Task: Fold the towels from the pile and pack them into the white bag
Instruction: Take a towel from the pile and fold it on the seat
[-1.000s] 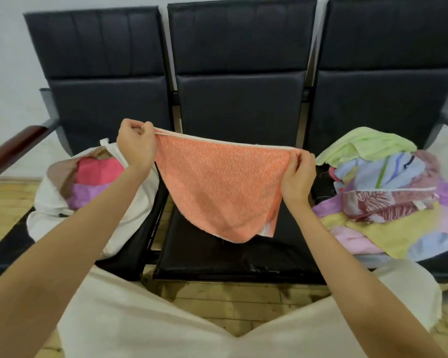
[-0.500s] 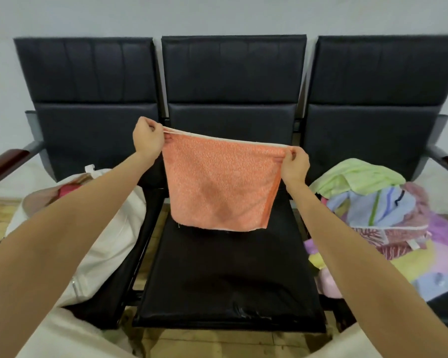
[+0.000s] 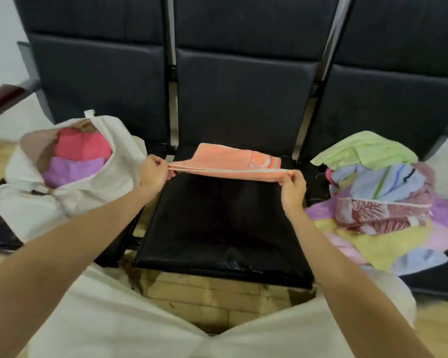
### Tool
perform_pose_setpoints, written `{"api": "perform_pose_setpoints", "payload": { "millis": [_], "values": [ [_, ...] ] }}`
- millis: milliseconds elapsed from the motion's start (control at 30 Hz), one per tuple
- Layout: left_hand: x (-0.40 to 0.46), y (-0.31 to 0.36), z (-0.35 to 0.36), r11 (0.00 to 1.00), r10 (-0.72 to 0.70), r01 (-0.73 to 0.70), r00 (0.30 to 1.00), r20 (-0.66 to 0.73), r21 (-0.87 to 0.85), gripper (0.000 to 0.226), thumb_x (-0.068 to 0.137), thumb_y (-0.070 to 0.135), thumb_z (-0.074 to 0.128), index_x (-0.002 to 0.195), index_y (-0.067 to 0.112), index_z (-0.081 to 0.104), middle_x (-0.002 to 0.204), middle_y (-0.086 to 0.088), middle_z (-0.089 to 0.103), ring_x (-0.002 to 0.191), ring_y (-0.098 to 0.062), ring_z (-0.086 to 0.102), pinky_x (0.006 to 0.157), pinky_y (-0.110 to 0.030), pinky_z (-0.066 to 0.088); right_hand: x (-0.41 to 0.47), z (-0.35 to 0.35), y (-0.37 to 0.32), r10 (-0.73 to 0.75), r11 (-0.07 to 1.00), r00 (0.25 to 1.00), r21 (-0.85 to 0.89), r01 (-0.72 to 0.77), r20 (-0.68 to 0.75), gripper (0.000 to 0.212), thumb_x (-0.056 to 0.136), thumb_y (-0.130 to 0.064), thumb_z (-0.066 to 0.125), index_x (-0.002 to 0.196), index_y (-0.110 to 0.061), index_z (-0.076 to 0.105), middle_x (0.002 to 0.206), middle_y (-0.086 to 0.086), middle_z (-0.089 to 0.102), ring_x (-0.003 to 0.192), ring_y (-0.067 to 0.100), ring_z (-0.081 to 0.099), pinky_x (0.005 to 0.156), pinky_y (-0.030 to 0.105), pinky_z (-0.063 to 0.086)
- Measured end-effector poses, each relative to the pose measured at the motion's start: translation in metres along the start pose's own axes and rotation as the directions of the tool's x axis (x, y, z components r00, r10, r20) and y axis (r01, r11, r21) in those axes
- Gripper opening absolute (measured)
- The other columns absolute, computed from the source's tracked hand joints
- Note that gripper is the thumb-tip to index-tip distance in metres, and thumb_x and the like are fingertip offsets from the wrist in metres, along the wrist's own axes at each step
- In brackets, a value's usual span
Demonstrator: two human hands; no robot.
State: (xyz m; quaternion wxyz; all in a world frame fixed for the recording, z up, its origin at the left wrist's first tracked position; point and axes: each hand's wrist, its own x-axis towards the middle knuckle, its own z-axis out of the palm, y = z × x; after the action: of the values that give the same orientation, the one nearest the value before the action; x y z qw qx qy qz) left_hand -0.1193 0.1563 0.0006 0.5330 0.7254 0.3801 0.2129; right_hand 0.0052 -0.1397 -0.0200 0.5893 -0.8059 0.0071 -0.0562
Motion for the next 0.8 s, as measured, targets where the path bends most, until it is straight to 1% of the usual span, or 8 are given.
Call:
{"api": "perform_pose_setpoints", "payload": {
  "millis": [100, 200, 333, 400, 500, 667, 733, 800],
  "values": [
    [-0.018, -0.057, -0.006, 0.981, -0.154, 0.15, 0.988, 0.027, 0.123, 0.015, 0.096, 0.01, 0.041, 0.101, -0.001, 0.05, 0.074, -0.017, 0.064, 0.057, -0.022, 0.062, 0.059, -0.037, 0.054, -0.036, 0.007, 0.038, 0.144, 0.989, 0.987, -0.028, -0.143, 0.068, 0.017, 0.089, -0.006, 0.047, 0.096, -0.001, 0.061, 0.094, 0.01, 0.062, 0.091, 0.023, 0.057, 0.089, 0.046, 0.049],
    [-0.043, -0.093, -0.016, 0.932, -0.216, 0.195, 0.976, 0.036, 0.305, 0.012, 0.095, 0.008, 0.044, 0.099, 0.003, 0.053, 0.069, -0.01, 0.06, 0.051, -0.017, 0.058, 0.053, -0.032, 0.051, -0.072, 0.007, 0.066, 0.2, 0.979, 0.967, -0.077, -0.189, 0.158, 0.023, 0.092, -0.007, 0.047, 0.104, 0.004, 0.063, 0.099, 0.013, 0.064, 0.094, 0.022, 0.057, 0.085, 0.035, 0.047],
    [-0.063, -0.122, -0.034, 0.873, -0.132, 0.037, 0.978, 0.162, 0.487, 0.012, 0.091, 0.004, 0.047, 0.087, 0.013, 0.055, 0.082, -0.013, 0.063, 0.064, -0.027, 0.062, 0.06, -0.032, 0.047, -0.107, 0.003, 0.089, 0.24, 0.968, 0.949, -0.122, -0.218, 0.204, 0.016, 0.089, -0.007, 0.05, 0.089, 0.0, 0.064, 0.086, 0.009, 0.063, 0.082, 0.022, 0.059, 0.08, 0.04, 0.049],
    [-0.065, -0.131, -0.042, 0.835, -0.097, -0.029, 0.975, 0.2, 0.55, 0.015, 0.089, 0.003, 0.047, 0.089, 0.015, 0.055, 0.088, -0.009, 0.063, 0.084, -0.033, 0.064, 0.068, -0.032, 0.045, -0.118, -0.002, 0.093, 0.201, 0.978, 0.957, -0.106, -0.182, 0.211, 0.015, 0.087, -0.002, 0.051, 0.076, -0.002, 0.06, 0.072, 0.006, 0.057, 0.07, 0.018, 0.053, 0.071, 0.036, 0.045],
    [-0.065, -0.134, -0.045, 0.746, -0.065, -0.091, 0.976, 0.209, 0.66, 0.013, 0.09, 0.008, 0.049, 0.099, 0.009, 0.058, 0.103, -0.011, 0.064, 0.1, -0.034, 0.059, 0.076, -0.032, 0.042, -0.125, -0.011, 0.098, 0.136, 0.99, 0.959, -0.064, -0.124, 0.248, 0.015, 0.083, 0.003, 0.051, 0.073, 0.0, 0.061, 0.07, 0.012, 0.059, 0.069, 0.021, 0.053, 0.066, 0.035, 0.044],
    [-0.078, -0.127, -0.022, 0.488, 0.111, -0.212, 0.977, 0.181, 0.846, 0.028, 0.082, 0.006, 0.057, 0.107, -0.004, 0.054, 0.115, -0.026, 0.049, 0.105, -0.043, 0.048, 0.085, -0.047, 0.043, -0.127, -0.014, 0.102, 0.226, 0.971, 0.941, 0.014, -0.237, 0.252, 0.028, 0.083, -0.012, 0.046, 0.067, 0.006, 0.06, 0.07, 0.01, 0.062, 0.072, 0.026, 0.058, 0.067, 0.037, 0.047],
    [-0.089, -0.121, -0.004, 0.482, 0.237, -0.39, 0.92, 0.312, 0.784, 0.031, 0.077, 0.005, 0.06, 0.107, -0.002, 0.057, 0.113, -0.023, 0.05, 0.104, -0.041, 0.049, 0.084, -0.046, 0.044, -0.127, -0.016, 0.099, 0.258, 0.958, 0.94, 0.064, -0.278, 0.223, 0.033, 0.088, -0.011, 0.043, 0.065, -0.002, 0.065, 0.075, 0.007, 0.068, 0.079, 0.03, 0.064, 0.068, 0.038, 0.05],
    [-0.1, -0.117, 0.019, 0.566, 0.256, -0.566, 0.812, 0.524, 0.6, 0.038, 0.075, 0.005, 0.063, 0.112, 0.003, 0.058, 0.117, -0.017, 0.051, 0.11, -0.034, 0.049, 0.089, -0.043, 0.044, -0.125, -0.019, 0.094, 0.299, 0.938, 0.935, 0.119, -0.325, 0.192, 0.043, 0.095, -0.016, 0.038, 0.066, -0.003, 0.066, 0.074, 0.012, 0.069, 0.074, 0.031, 0.063, 0.065, 0.035, 0.049]
  ]
}}
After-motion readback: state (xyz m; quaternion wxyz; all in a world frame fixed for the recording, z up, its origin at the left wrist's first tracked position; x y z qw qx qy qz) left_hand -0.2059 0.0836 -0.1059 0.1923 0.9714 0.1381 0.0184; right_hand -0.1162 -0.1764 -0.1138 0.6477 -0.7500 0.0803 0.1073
